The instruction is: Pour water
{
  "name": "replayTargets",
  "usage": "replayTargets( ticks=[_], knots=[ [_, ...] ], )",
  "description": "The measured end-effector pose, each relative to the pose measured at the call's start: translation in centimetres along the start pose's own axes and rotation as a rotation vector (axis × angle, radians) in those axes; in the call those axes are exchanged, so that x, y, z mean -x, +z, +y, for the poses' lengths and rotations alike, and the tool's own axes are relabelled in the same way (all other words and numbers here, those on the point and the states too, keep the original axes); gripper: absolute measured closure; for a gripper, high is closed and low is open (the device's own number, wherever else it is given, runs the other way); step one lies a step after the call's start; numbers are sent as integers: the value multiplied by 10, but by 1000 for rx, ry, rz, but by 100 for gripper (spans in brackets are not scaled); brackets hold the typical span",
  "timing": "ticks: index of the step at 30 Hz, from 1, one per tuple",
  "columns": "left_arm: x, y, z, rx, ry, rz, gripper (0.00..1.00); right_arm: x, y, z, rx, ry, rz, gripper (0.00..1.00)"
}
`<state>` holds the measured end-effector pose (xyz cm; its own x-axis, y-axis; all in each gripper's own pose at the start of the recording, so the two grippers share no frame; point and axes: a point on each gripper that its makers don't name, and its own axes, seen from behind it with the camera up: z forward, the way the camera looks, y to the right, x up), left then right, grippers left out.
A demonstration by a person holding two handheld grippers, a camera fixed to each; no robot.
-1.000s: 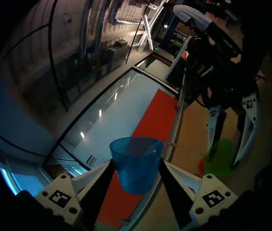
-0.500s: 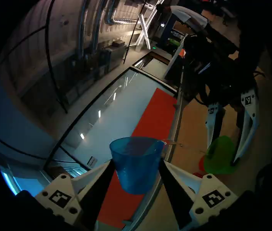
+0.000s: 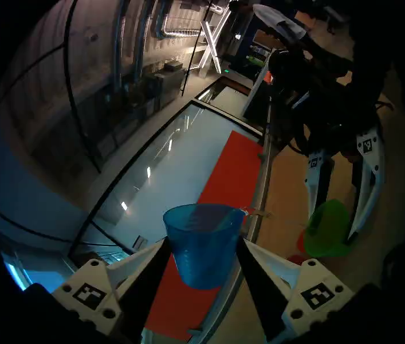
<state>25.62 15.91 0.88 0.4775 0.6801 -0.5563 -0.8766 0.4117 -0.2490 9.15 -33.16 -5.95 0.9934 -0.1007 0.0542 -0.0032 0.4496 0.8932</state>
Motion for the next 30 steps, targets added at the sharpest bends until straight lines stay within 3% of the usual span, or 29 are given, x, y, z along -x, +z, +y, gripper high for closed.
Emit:
replayTargets(
  ticks=[30],
  knots=[
    [-10, 1, -3, -12, 84, 11, 20, -1, -2, 2, 8, -11, 3, 10]
  ],
)
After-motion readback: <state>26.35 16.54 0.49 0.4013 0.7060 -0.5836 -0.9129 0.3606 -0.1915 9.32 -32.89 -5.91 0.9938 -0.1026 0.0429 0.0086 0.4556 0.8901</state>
